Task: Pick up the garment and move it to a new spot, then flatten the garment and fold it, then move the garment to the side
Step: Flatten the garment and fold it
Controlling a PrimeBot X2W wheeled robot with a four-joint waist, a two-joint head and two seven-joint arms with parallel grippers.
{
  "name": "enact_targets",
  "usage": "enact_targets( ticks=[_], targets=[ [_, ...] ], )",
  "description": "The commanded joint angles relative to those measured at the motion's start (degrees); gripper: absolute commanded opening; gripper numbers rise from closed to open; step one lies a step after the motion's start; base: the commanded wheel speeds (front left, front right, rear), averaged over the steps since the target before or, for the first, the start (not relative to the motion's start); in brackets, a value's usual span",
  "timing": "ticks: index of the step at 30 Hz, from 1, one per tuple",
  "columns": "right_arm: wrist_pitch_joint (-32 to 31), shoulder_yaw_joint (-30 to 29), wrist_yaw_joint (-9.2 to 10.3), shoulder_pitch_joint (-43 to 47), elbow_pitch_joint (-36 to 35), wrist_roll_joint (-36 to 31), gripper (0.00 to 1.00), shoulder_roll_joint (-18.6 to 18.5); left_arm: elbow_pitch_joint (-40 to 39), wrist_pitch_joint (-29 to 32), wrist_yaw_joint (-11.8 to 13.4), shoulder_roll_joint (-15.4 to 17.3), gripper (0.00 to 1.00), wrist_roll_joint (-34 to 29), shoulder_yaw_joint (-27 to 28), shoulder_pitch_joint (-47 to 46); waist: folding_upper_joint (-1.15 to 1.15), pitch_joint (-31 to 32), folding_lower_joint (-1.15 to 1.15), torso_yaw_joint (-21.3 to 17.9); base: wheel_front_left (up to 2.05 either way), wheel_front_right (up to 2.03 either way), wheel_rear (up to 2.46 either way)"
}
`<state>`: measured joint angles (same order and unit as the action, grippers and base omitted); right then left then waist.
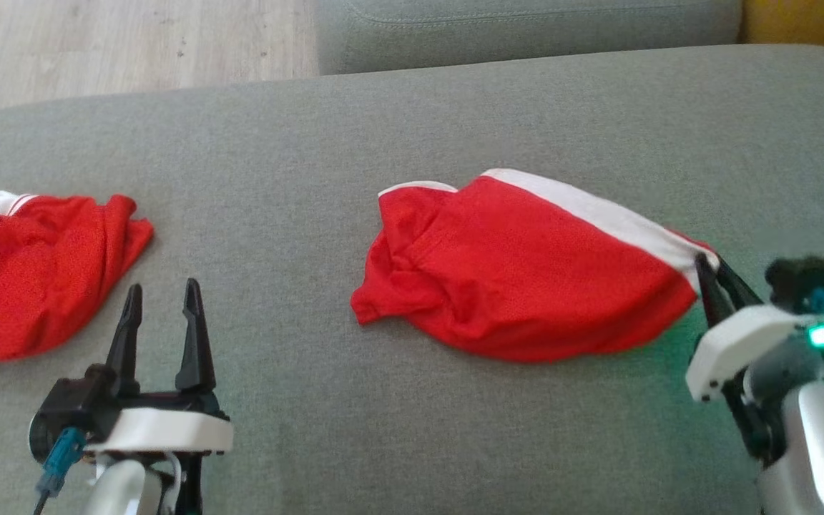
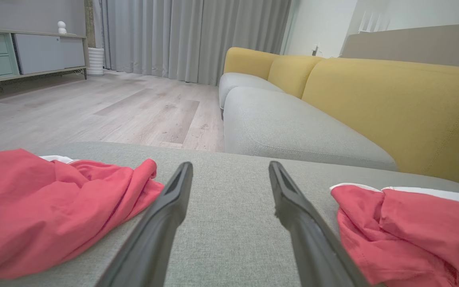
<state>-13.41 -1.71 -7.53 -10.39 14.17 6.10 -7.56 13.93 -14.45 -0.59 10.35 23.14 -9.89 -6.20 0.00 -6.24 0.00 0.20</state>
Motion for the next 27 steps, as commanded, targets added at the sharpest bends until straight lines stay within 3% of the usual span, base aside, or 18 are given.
enact_targets(
  ticks=[1,7,13,23,27],
  targets=[
    [0.26,0.23,0.04,-1.07,-1.75,-0.32,1.00,0.76,-1.51,-0.54,-0.29,0.91,1.00,-0.41,2.24,-2.20,0.00,0.07,0.00,-0.11,0.00,0.00,0.00],
    [7.14,-4.85,0.04,1.95,-4.40,0.94,1.00,3.91,-0.93,-0.55,-0.39,0.62,1.00,-0.81,2.28,-1.57,0.00,1.89,0.00,-0.68,0.00,0.00,0.00],
    [13.22,-2.98,0.04,7.24,-10.19,2.06,1.00,4.61,-0.65,-0.55,-0.38,-0.01,1.00,-1.20,2.41,0.52,0.00,4.42,0.00,-1.12,0.00,0.00,0.00],
    [12.86,0.90,0.04,10.06,-12.54,4.45,1.00,4.67,-0.92,-0.55,-0.20,-0.01,1.00,-1.55,2.42,1.40,0.00,4.48,0.00,-2.10,0.00,0.00,0.00],
    [9.71,3.52,0.04,8.69,-12.50,4.72,1.00,4.68,-0.81,-0.54,-0.38,0.19,1.00,-1.29,2.41,0.78,0.00,3.73,0.00,-1.91,0.00,0.00,0.00]
  ],
)
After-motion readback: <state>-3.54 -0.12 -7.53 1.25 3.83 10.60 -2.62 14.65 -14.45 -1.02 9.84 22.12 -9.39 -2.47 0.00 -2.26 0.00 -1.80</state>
